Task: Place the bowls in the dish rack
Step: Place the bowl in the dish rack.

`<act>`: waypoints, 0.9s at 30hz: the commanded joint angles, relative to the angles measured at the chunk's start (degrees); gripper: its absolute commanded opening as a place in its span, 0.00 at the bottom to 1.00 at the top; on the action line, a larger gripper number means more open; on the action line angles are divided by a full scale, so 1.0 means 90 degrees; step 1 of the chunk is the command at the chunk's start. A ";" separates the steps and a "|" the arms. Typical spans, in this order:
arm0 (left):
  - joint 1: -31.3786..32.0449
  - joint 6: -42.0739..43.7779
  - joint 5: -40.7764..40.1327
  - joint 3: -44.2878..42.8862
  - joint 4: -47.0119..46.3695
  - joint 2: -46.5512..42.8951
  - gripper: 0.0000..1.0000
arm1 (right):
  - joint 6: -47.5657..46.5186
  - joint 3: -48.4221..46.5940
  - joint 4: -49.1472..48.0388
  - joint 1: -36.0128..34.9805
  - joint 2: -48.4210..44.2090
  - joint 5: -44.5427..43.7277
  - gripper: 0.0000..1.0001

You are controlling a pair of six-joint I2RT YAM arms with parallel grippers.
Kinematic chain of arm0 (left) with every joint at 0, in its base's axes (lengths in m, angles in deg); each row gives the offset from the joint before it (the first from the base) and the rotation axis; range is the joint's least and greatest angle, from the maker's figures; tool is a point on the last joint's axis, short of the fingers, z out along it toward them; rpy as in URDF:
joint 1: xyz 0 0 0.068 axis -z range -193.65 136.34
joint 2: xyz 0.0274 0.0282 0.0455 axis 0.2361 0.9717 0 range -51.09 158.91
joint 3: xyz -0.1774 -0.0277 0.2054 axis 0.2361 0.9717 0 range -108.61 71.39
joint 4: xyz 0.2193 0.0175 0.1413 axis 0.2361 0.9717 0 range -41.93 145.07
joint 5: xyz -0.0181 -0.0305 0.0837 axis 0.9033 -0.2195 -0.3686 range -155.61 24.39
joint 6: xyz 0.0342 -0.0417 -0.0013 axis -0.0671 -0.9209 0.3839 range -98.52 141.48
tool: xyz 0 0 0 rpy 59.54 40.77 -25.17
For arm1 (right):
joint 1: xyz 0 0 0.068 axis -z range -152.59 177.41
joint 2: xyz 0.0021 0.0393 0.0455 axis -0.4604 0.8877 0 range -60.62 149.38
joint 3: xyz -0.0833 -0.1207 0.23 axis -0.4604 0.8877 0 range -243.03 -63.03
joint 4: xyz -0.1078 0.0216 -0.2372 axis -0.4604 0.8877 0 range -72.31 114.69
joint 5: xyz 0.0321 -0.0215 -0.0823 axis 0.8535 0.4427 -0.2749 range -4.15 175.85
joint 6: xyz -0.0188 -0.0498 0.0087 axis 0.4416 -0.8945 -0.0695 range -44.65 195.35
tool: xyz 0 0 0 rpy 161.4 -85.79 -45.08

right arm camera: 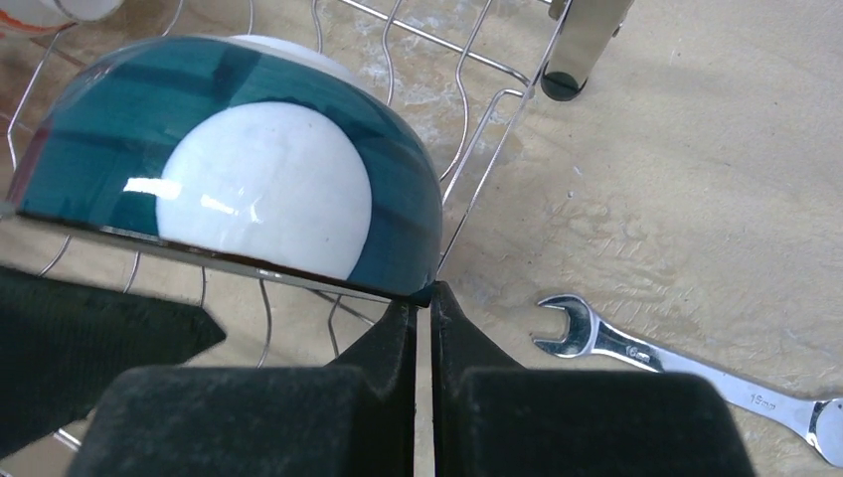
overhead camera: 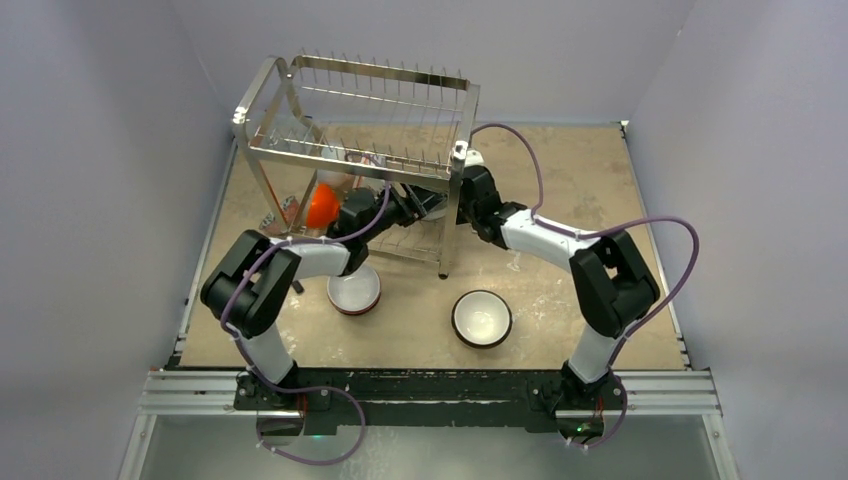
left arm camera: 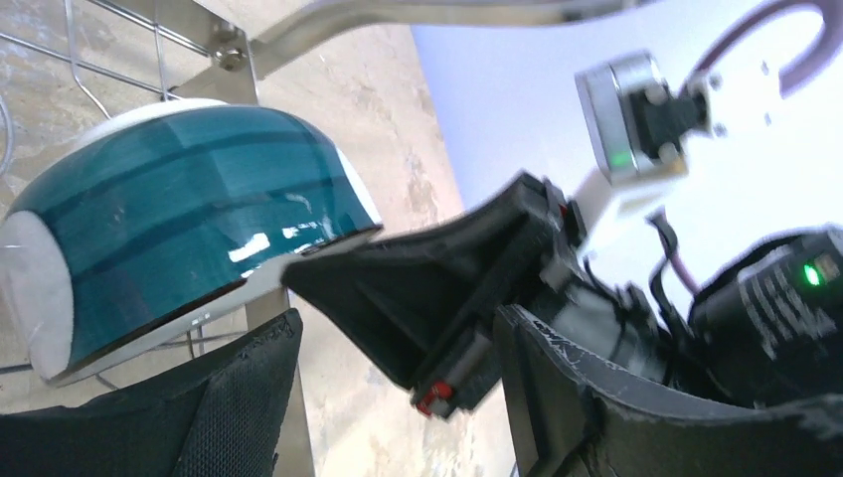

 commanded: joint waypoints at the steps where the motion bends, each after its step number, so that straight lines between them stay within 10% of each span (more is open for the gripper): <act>1: 0.0024 -0.0821 -0.0614 -0.0215 -0.0715 0.0255 0.68 | -0.0060 0.0221 -0.0243 -0.0103 -0.0461 0.0289 0.00; 13: 0.0029 -0.1686 -0.1693 -0.0543 -0.0792 0.0599 0.48 | -0.0246 0.0634 -0.0666 -0.0105 -0.0838 0.0650 0.00; 20: 0.0028 -0.1654 -0.1572 -0.0813 -0.0673 0.0724 0.02 | -0.0303 0.0812 -0.0806 -0.0105 -0.1036 0.0647 0.00; 27: 0.0009 -0.1441 -0.1391 -0.0290 -0.0823 0.0301 0.00 | 0.0162 0.1077 -0.0802 -0.0050 -0.1118 0.0971 0.05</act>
